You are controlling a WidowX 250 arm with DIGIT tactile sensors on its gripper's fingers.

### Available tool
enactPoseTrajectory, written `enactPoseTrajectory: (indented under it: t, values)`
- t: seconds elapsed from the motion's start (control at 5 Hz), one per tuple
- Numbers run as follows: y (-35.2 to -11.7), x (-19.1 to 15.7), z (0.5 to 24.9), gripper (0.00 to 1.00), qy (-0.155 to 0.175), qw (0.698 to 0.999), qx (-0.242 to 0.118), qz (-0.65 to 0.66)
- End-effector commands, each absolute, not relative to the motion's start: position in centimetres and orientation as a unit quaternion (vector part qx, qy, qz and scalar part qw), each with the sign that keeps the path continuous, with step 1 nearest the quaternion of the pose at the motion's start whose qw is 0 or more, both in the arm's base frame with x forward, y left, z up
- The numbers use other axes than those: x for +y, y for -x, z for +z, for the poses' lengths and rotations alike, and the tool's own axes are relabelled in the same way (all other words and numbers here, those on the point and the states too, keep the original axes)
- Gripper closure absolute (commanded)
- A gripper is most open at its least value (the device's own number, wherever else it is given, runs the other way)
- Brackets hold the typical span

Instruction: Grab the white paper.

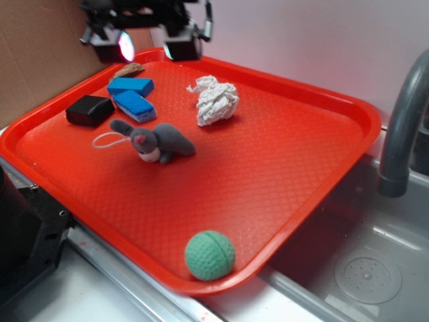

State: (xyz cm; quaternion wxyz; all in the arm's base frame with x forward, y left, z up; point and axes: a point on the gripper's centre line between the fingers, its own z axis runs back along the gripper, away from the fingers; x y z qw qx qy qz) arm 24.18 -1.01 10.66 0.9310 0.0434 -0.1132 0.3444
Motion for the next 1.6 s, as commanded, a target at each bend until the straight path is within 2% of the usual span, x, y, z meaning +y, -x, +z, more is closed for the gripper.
enactPoseTrajectory:
  t: [0.0, 0.2, 0.4, 0.6, 0.8, 1.0, 1.2, 1.4]
  values:
    - [-29.2, -0.2, 7.1, 0.00, -0.046, 0.935, -0.111, 0.333]
    - [-29.4, 0.0, 4.1, 0.00, -0.018, 0.952, -0.091, 0.291]
    - [-29.1, 0.1, 3.2, 1.00, -0.009, 0.959, -0.086, 0.270]
    - [-28.9, 0.3, 3.6, 1.00, -0.013, 0.970, -0.057, 0.235]
    - [-26.5, 0.9, 4.4, 1.00, -0.011, 0.980, -0.042, 0.196]
    - [-27.2, 0.6, 8.5, 1.00, -0.014, 0.985, -0.047, 0.168]
    - [-26.6, 1.0, 11.7, 1.00, -0.021, 0.981, -0.071, 0.177]
    - [-25.1, 0.8, 13.8, 1.00, -0.023, 0.982, -0.082, 0.168]
